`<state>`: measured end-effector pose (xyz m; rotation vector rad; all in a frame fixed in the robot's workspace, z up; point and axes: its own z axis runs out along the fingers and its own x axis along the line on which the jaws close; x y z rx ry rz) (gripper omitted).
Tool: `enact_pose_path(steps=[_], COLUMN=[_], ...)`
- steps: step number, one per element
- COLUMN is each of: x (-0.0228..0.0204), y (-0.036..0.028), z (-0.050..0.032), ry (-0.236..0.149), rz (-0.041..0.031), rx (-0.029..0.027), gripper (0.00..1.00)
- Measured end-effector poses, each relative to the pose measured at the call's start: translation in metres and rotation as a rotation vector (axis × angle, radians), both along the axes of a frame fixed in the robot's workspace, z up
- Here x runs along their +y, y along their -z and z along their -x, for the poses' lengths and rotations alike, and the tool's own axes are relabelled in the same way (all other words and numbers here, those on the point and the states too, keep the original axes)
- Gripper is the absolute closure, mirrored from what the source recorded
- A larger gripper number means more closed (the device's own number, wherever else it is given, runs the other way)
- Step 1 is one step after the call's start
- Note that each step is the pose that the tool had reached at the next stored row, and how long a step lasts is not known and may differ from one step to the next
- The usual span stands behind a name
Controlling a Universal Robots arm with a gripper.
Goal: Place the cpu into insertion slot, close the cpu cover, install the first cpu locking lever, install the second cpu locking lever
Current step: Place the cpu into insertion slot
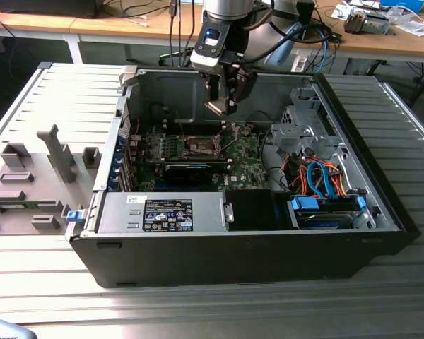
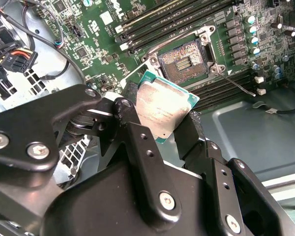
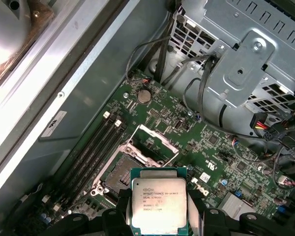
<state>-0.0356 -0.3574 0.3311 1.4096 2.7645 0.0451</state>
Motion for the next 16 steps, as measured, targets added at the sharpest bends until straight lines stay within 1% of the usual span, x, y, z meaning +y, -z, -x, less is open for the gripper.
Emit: enact_pose_path(steps=[9, 16], x=[0.0000, 0.0000], y=[0.0000, 0.0000], z=[0.0000, 0.0000], ry=[0.017, 0.026], rz=[0.0018, 0.0018], rx=[0.0000, 0.0000], gripper=[0.46, 0.46])
